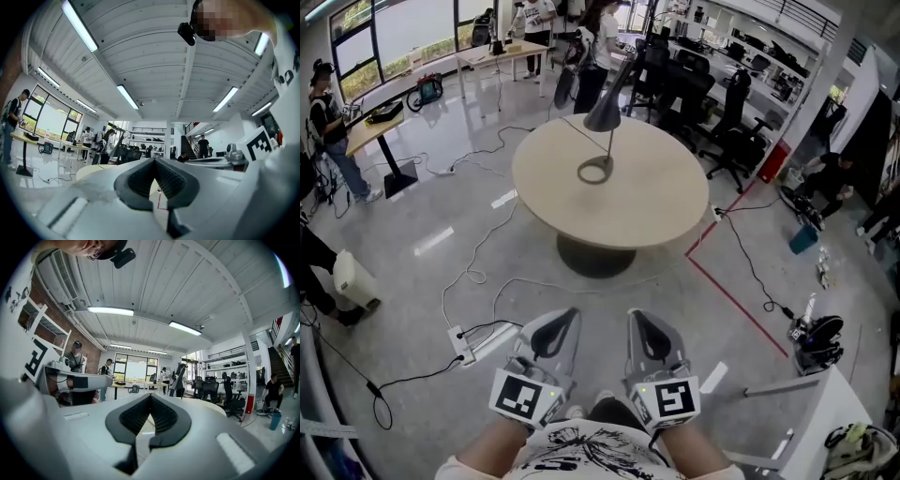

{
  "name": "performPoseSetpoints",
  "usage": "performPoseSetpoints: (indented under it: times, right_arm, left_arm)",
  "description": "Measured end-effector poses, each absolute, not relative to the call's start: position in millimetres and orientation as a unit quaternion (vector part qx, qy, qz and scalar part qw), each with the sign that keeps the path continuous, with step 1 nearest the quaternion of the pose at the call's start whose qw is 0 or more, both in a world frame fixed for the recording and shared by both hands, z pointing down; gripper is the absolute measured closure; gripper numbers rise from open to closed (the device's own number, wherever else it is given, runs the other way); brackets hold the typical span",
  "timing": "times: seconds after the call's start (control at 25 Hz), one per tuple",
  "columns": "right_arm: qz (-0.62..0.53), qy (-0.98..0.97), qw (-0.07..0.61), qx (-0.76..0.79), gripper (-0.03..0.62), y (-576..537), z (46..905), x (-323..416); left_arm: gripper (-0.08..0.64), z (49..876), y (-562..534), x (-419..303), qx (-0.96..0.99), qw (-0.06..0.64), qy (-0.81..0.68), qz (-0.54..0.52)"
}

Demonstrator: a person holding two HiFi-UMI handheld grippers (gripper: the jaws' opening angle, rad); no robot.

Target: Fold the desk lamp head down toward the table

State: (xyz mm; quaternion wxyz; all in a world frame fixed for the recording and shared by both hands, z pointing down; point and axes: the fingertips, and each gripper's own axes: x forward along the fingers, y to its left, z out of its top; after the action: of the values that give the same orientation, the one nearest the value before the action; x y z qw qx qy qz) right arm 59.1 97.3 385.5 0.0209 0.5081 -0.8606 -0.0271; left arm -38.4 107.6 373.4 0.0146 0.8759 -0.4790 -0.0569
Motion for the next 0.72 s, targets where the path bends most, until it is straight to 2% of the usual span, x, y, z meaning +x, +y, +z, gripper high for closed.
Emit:
performPoseSetpoints:
  times: [0.72]
  right_arm:
    - [-0.035,-0.852,0.021,0.521,0.584,99.7,378.0,59.1]
  left_arm:
    - [0.554,371.0,110.4,-40.7,0.878,0.012,-0.473,-0.067]
